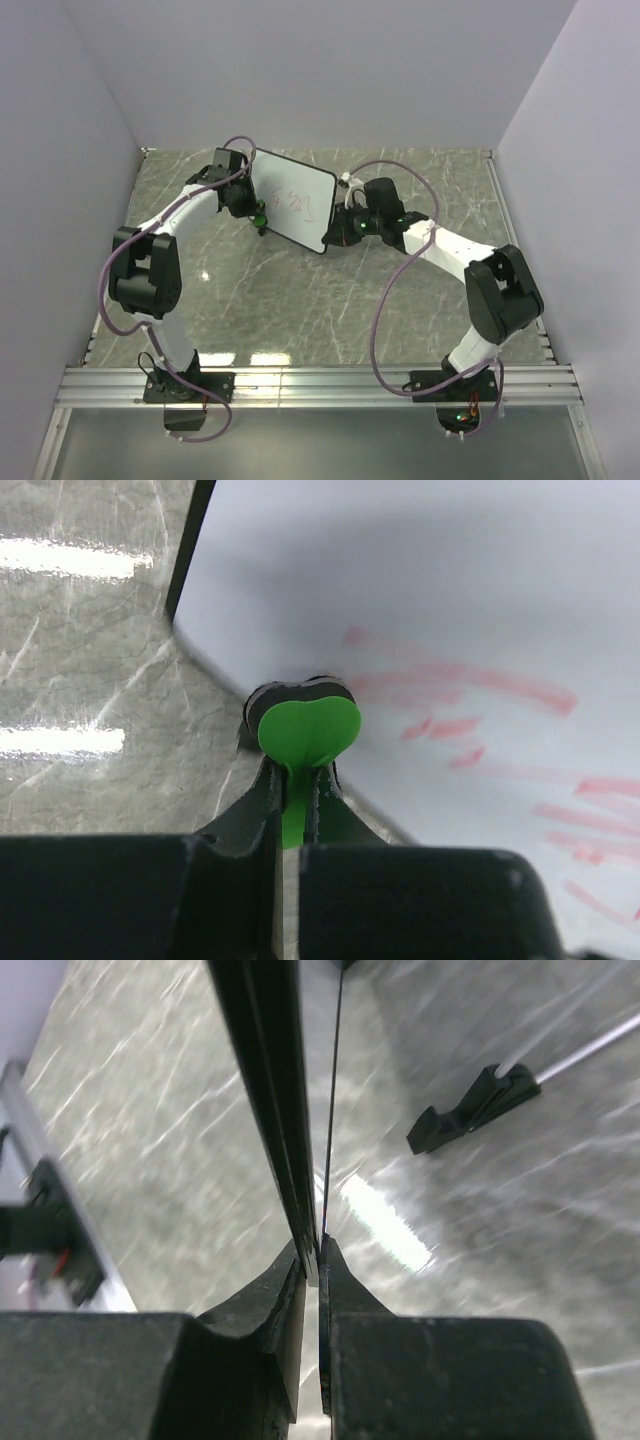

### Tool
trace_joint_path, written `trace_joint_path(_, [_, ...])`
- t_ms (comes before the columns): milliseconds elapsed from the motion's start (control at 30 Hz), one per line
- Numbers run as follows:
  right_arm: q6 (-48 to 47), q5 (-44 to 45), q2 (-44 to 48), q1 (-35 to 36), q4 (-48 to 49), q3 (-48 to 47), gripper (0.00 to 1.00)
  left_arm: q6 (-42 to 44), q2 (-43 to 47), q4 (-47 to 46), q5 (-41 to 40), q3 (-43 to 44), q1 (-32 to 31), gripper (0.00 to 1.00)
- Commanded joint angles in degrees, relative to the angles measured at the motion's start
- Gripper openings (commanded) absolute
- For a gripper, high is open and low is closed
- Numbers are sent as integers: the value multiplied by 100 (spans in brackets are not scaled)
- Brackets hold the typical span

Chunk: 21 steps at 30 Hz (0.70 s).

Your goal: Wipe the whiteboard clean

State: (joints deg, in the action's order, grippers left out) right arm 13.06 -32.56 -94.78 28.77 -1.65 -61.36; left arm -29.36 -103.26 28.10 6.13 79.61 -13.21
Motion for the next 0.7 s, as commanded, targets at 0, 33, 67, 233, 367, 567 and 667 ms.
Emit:
trace_joint_path(0, [-181, -805, 293, 190, -1241, 90, 0, 54, 342, -182, -42, -16, 29, 0])
trace_joint_path(33, [-224, -848, 363, 207, -1311, 55, 0, 62, 351, -190, -50, -25, 29, 0])
trace_joint_path(67, [-242, -927, 468, 242, -1494, -50, 0, 71, 394, -182, -68, -25, 47, 0])
trace_joint_path(233, [-330, -788, 628, 208, -1663, -393, 0, 89, 500, -173, -112, -25, 91, 0])
trace_joint_path(367, [-576, -577, 84, -38, -1839, -1051, 0, 89, 623, -103, -138, 1, 117, 0])
trace_joint_path(567, [-743, -339, -909, -864, -1724, -1938, 0, 45, 974, 3, -174, -165, 108, 0])
trace_joint_path(667, [-1015, -164, -1463, -1224, -1970, -2423, 0, 1, 1098, -6, -174, -288, 91, 0])
